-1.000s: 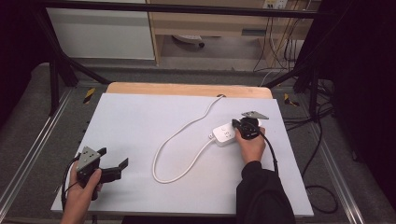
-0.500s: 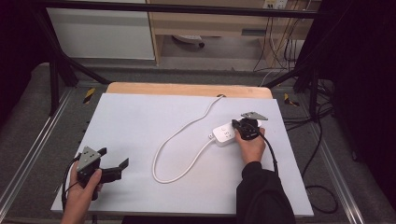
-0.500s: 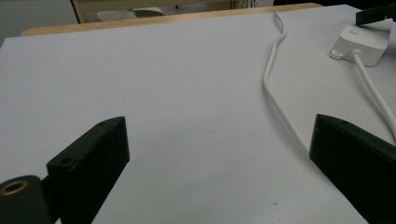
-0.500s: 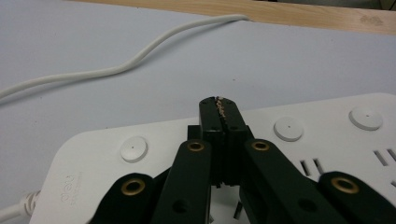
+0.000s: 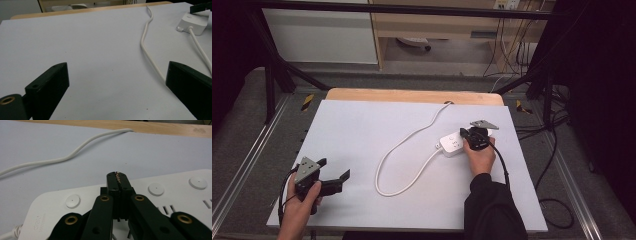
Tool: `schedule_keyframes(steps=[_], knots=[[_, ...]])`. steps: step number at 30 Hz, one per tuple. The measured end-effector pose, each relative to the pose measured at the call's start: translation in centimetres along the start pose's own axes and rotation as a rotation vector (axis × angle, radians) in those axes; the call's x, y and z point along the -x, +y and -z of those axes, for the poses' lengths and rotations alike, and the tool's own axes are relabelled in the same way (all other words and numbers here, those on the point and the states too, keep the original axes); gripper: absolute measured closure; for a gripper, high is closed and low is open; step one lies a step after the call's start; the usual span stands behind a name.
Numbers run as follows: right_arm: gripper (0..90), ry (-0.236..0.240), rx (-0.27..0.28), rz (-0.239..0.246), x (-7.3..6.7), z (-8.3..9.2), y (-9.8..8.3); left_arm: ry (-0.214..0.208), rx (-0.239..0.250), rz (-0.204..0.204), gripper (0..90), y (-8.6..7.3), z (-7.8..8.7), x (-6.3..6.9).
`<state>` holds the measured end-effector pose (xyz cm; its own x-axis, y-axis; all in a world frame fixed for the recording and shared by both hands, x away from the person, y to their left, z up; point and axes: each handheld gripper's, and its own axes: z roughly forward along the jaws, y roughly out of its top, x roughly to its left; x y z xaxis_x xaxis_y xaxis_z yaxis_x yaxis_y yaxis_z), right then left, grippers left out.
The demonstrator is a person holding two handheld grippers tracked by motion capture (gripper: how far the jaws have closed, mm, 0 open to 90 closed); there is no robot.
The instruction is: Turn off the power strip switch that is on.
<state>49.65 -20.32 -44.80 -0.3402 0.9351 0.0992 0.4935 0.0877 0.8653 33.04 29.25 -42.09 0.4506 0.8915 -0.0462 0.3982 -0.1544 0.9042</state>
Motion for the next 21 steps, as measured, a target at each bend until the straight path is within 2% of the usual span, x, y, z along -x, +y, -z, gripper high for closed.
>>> schedule_keyframes(steps=[5, 8, 21], knots=[[90.0, -0.009, 0.002, 0.006, -0.14, -0.02, -0.02, -0.002, -0.001, -0.002, 4.8, 0.01, -0.01, 0.03], [90.0, -0.027, -0.003, 0.038, -0.45, -0.02, 0.02, -0.002, -0.001, -0.002, 4.8, 0.0, 0.0, 0.03], [90.0, -0.034, 0.002, 0.042, -0.61, 0.04, -0.13, 0.0, -0.002, -0.002, 4.8, -0.02, -0.02, 0.0]])
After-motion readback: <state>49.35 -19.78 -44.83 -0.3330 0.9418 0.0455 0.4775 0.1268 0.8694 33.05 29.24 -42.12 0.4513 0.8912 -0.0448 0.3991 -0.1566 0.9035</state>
